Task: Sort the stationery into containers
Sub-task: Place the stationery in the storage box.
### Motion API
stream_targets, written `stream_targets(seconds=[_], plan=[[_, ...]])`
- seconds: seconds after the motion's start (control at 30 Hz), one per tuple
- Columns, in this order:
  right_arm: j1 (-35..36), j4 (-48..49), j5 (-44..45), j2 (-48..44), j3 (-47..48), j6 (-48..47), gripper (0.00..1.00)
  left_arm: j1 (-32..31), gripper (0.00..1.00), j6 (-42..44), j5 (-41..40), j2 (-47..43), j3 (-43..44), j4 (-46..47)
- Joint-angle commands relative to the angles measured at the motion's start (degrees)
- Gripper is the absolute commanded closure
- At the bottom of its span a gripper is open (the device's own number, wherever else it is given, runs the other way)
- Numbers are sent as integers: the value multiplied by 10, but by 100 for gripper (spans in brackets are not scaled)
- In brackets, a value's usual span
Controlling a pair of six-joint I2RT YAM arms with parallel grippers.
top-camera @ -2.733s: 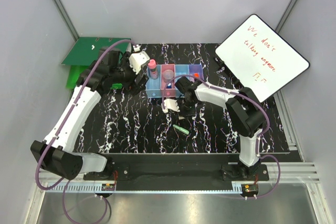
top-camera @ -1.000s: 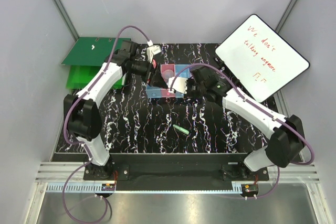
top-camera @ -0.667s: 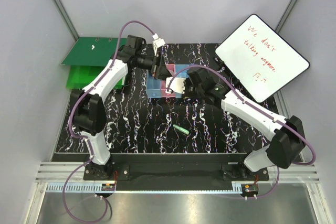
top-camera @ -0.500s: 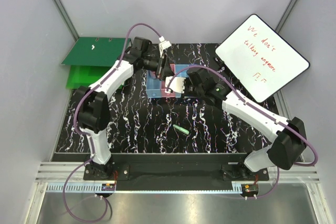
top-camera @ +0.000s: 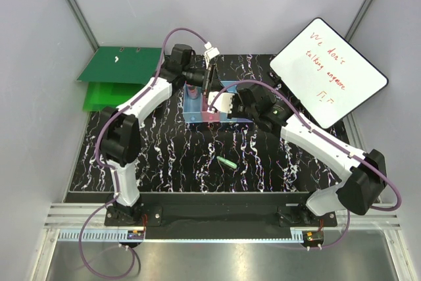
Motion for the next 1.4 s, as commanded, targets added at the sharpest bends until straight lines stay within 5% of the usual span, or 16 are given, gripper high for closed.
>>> stream_targets(seconds=[0.0,0.27,0.37,0.5,0.83,0.9,1.07,1.13,1.17,1.27,1.37], plan=[[5,32,14,-17,31,2,98,-7,20,-45,28,6,-5,84],[5,42,24,-20,34,-10,98,-17,24,-51,26,12,-12,103],[5,45,26,-19,37,-15,98,-20,38,-50,25,13,-15,105],[5,49,27,-17,42,-17,98,-21,41,-50,22,13,-13,107],[5,50,29,-21,40,-15,97,-21,74,-52,4,15,-11,114],[5,51,28,-21,39,-15,98,-21,92,-56,3,15,-10,118],[5,52,26,-20,37,-14,95,-22,100,-64,-4,15,-8,134],[5,53,24,-21,35,-15,88,-23,100,-67,-3,14,-7,139],[5,54,23,-20,35,-13,64,-22,100,-67,-3,13,-8,139],[5,56,26,-21,32,-7,24,-22,100,-67,-6,10,-10,140],[5,56,28,-29,27,10,7,-20,100,-47,-11,5,-12,125]])
